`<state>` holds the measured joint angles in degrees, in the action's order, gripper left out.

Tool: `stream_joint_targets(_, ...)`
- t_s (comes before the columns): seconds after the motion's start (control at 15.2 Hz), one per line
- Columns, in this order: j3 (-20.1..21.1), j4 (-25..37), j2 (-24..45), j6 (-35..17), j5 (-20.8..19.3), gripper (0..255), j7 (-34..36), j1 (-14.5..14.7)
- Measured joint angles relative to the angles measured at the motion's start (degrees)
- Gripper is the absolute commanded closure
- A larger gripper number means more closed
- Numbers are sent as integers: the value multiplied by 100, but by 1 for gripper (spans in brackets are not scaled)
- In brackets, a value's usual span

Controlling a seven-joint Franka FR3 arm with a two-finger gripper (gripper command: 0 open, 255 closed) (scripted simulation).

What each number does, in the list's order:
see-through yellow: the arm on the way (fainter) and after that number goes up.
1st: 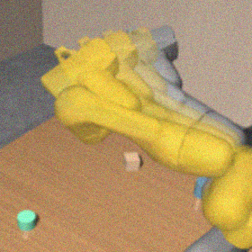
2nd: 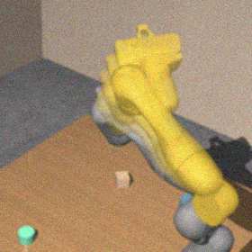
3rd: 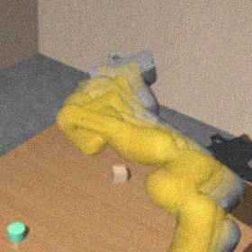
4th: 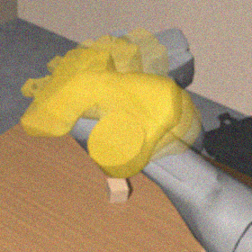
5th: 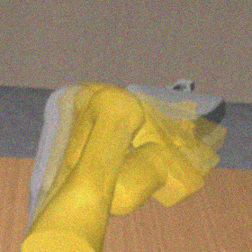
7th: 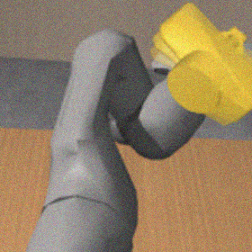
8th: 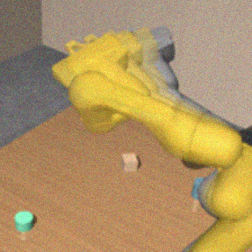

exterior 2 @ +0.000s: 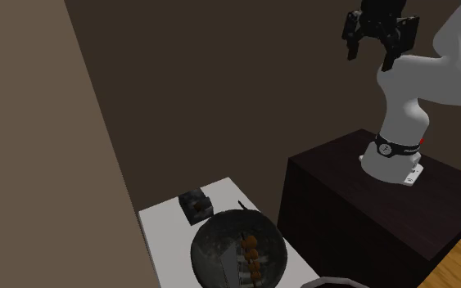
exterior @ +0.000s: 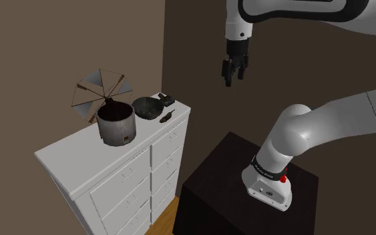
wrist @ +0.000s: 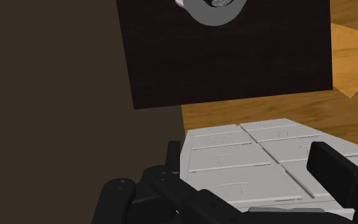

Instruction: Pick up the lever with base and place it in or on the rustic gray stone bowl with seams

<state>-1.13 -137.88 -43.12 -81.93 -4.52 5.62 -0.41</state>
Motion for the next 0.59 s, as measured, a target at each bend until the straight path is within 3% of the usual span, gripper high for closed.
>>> stream_joint_targets(0.26,177,-10,265,-320,160,0,464,-54)
stream_joint_targets(0.59,555,-53,1055,-1276,440,0,1556,-194)
